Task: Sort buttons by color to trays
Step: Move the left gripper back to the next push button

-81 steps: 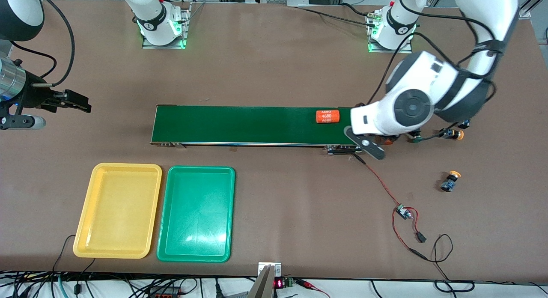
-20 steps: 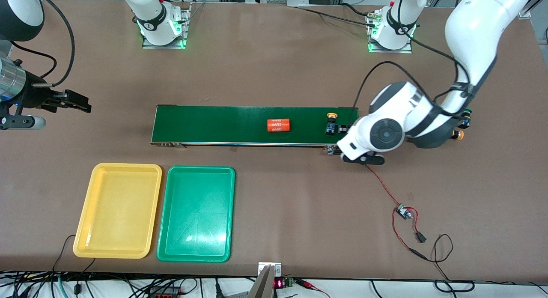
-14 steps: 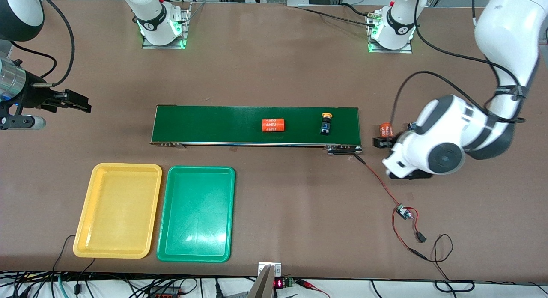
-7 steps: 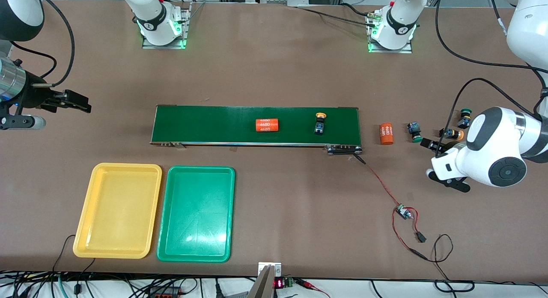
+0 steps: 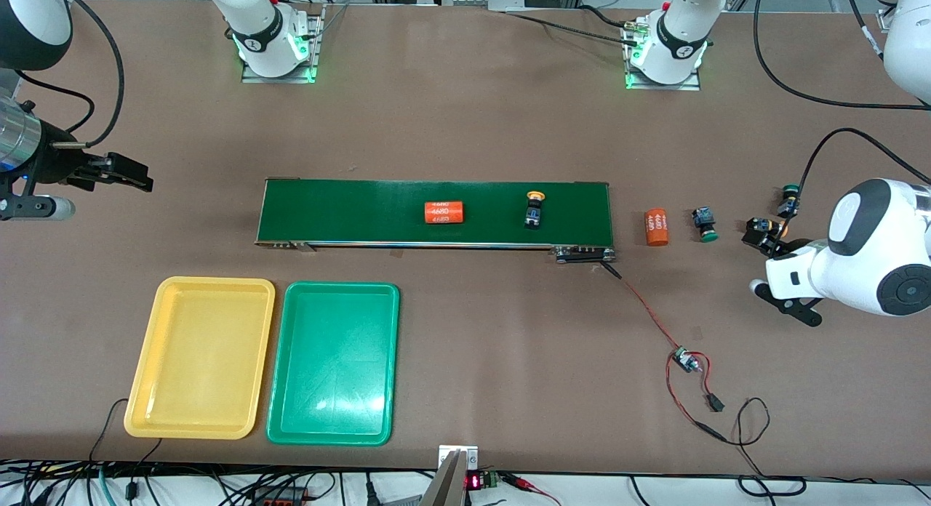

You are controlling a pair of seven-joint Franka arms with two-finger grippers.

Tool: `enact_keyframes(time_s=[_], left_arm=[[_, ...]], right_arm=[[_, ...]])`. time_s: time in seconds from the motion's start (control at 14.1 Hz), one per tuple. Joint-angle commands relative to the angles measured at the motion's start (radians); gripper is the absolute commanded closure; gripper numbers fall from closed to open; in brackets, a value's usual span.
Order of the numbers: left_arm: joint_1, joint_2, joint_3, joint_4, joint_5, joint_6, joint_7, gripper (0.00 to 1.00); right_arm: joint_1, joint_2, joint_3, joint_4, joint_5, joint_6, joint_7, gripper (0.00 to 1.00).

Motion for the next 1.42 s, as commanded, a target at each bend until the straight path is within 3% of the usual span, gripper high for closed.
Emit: enact_keyframes(time_s=[0.0, 0.14, 0.5, 0.78, 1.07, 1.35], left_arm=[[-0.001, -0.097, 0.037, -0.103, 0.008, 0.071, 0.075, 0.0], [-0.001, -0.209, 0.097, -0.273, -0.015, 0.234, 0.161, 0.0], [0.004, -0.303, 0.269, -0.527, -0.083, 0.473, 0.598, 0.0], [0.005, -0.324, 0.367, -0.636, -0.132, 0.657, 0.969, 0.0], [0.013, -0.331, 0.414, -0.7, -0.132, 0.838, 1.233, 0.0], [0.034, -0.366, 0.425, -0.779, -0.132, 0.84, 1.271, 0.0]], right_arm=[[-0.009, 0.001, 0.003, 0.002, 0.017, -0.002, 0.003, 0.0], [-0.009, 0.001, 0.003, 0.002, 0.017, -0.002, 0.002, 0.0], [-0.011, 0.001, 0.002, 0.002, 0.017, 0.0, -0.006, 0.0], [-0.011, 0.001, 0.002, 0.002, 0.015, -0.01, -0.008, 0.0], [-0.009, 0.001, 0.002, 0.002, 0.015, -0.013, -0.009, 0.0], [-0.008, -0.013, 0.003, -0.025, 0.017, -0.013, -0.015, 0.0]])
